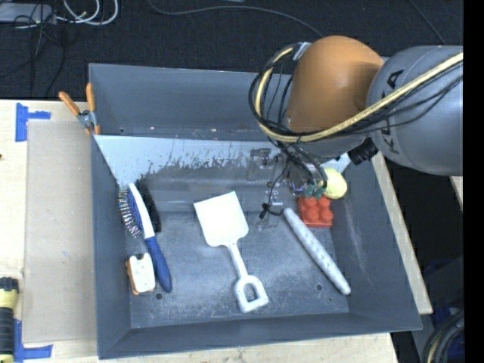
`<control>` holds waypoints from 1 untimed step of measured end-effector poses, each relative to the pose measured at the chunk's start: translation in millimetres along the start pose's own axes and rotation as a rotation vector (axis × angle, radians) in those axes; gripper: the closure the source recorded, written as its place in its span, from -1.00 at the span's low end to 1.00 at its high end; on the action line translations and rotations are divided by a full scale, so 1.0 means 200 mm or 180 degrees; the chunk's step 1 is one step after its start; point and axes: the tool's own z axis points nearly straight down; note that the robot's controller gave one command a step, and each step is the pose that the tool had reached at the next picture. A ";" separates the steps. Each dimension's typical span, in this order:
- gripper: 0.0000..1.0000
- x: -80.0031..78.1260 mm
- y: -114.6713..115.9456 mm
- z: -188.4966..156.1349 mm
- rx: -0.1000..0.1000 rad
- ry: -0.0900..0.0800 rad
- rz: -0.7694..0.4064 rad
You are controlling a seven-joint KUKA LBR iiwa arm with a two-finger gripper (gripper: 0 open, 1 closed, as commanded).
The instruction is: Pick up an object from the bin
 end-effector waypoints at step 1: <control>-1.00 -0.01 0.00 -0.02 -0.0002 -0.0024 0.0004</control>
Offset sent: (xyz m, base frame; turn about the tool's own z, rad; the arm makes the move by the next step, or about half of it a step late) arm -0.0175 -0.0452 -0.0445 -0.1957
